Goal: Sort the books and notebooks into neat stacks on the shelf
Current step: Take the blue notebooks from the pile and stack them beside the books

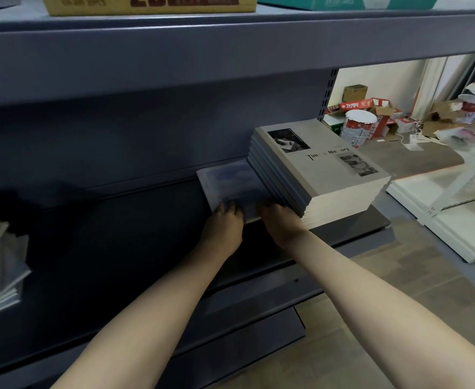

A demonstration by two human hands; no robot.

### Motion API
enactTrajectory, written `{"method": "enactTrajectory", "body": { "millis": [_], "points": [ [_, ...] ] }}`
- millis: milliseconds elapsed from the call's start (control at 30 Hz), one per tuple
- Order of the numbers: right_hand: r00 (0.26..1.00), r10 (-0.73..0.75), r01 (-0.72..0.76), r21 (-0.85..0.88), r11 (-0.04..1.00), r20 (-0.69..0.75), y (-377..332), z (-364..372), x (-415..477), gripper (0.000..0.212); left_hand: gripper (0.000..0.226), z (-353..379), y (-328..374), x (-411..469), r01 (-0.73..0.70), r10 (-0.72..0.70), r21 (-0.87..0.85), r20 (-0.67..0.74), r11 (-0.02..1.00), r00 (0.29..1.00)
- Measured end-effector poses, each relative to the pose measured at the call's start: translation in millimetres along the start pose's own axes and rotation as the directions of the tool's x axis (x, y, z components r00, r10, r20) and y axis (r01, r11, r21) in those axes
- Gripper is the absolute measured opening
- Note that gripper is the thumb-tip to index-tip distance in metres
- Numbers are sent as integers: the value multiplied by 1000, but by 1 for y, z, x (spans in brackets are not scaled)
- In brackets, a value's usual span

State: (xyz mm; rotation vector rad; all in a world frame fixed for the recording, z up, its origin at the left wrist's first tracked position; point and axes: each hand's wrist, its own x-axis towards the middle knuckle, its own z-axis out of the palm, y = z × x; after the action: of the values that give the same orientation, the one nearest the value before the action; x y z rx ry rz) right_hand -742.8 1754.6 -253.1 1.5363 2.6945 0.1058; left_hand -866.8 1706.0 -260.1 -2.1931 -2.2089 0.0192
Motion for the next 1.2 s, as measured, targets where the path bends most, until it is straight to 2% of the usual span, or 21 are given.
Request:
{"method": "enactTrajectory", "body": {
  "millis": [400,667,767,867,933,1000,1100,1200],
  "points": [
    [1000,-8,7,-29,1000,-18,-1,-1,-1,36,55,-3,0,-1,-11,10,49,8,999,1000],
    [1000,21,-21,32,999,-6,-5,-2,-5,33,49,-11,4,-1,-100,96,280,28,955,995],
    [1000,25,-25,13,1000,-7,-6,-3,-4,33,51,-7,2,2,-131,124,294,42,947,991],
    [1000,22,-22,11,1000,-6,-8,-4,-5,35,50,-3,-2,6,-113,102,192,63,975,993],
    [999,34,-34,26,999,21,-8,-7,-4,36,48,1,-8,9,-85,82,47,50,995,995],
    [996,45,-52,91,994,78,-6,-9,-6,39,45,3,-16,7,-103,107,-80,43,991,993],
    [989,38,-68,216,974,141,-3,-11,-18,50,46,-1,-30,-7,-119,145,-203,121,972,982],
    [997,-15,6,130,991,72,-1,-9,-39,55,48,-5,-45,-31,-105,133,-230,108,967,985]
  ]
}}
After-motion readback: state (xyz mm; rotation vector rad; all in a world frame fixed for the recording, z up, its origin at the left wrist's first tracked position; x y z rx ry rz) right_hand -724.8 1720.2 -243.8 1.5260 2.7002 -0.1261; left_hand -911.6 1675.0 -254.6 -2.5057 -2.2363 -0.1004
